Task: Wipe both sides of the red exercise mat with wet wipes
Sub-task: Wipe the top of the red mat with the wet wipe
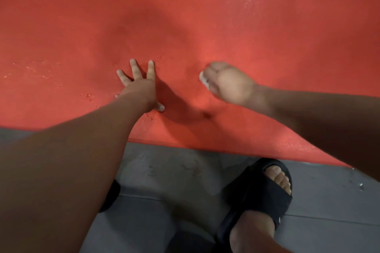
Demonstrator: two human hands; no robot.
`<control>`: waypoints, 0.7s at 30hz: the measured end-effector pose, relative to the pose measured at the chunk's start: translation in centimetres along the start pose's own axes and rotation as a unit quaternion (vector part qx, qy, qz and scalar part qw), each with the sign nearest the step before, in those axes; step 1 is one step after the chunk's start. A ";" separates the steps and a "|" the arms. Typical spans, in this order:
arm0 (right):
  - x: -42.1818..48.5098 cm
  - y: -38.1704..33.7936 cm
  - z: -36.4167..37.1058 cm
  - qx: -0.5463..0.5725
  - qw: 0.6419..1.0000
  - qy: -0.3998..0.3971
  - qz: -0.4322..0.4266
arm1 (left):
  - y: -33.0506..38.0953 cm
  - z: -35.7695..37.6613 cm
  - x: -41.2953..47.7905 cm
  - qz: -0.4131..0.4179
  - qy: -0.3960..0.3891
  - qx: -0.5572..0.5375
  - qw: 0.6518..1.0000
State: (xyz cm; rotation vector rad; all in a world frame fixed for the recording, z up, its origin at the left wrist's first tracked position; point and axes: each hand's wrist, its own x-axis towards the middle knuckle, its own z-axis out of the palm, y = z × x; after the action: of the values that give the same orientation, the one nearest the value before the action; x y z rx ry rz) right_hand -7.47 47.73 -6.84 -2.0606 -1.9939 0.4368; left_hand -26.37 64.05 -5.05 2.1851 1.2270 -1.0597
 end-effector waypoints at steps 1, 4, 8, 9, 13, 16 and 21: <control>-0.6 -1.0 0.5 0.002 0.999 -0.024 -0.024 | -0.1 0.0 0.0 -0.001 0.000 0.000 1.000; -1.3 -2.3 0.8 0.025 0.999 -0.026 -0.029 | -0.1 0.0 0.0 -0.006 -0.003 0.005 1.000; -1.4 -1.6 0.4 0.012 0.998 -0.036 -0.046 | 0.0 0.1 0.1 -0.005 -0.005 -0.003 1.000; -1.4 -1.4 0.2 0.002 0.997 -0.045 -0.061 | 0.0 0.1 0.1 -0.004 -0.005 -0.006 1.000; -0.1 -0.3 -0.4 -0.020 1.000 -0.003 -0.002 | -0.1 0.1 0.1 -0.010 -0.005 -0.006 1.000; 0.3 -0.5 0.0 -0.020 0.997 0.030 0.068 | -0.1 0.2 0.0 -0.009 -0.008 -0.007 1.000; -0.4 -1.4 0.5 -0.044 0.998 0.020 0.048 | -0.2 0.0 0.0 -0.008 -0.005 -0.007 1.000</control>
State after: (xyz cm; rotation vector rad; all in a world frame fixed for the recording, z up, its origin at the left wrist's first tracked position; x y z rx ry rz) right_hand -8.94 47.34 -6.81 -2.2071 -1.9302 0.3279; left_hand -26.56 64.12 -5.07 2.1608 1.2455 -1.0636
